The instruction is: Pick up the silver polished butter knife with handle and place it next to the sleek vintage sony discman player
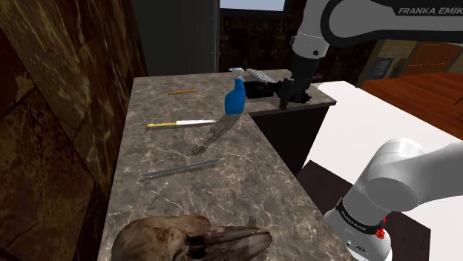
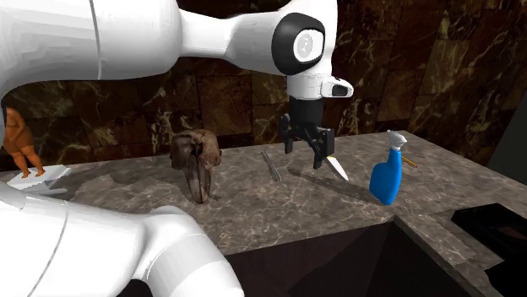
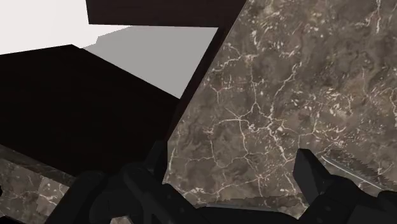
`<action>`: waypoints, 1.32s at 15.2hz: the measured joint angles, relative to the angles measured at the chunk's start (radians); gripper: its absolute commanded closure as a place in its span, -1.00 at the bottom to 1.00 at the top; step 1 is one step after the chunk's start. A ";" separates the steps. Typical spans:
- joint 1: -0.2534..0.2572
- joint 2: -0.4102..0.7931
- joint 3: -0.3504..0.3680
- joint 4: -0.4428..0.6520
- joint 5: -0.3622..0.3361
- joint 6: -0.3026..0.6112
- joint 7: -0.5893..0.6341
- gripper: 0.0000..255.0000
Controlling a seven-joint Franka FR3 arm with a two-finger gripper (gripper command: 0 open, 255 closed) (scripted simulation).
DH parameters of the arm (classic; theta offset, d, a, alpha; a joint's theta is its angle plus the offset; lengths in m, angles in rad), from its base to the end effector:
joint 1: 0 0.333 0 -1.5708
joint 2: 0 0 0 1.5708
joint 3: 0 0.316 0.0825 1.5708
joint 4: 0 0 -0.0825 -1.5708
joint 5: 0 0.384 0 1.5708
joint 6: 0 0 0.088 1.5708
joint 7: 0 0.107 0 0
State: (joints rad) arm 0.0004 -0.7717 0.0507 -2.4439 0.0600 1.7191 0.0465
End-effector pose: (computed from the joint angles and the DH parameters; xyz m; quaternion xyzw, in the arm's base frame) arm 0.3215 0.0253 0.5571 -0.9996 0.0082 -0.0227 0.0131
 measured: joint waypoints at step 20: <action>0.187 0.651 0.118 0.309 -0.042 0.287 -0.343 -1.00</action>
State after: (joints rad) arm 0.1876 -0.1206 0.1690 -2.1345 0.0176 2.0061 -0.2963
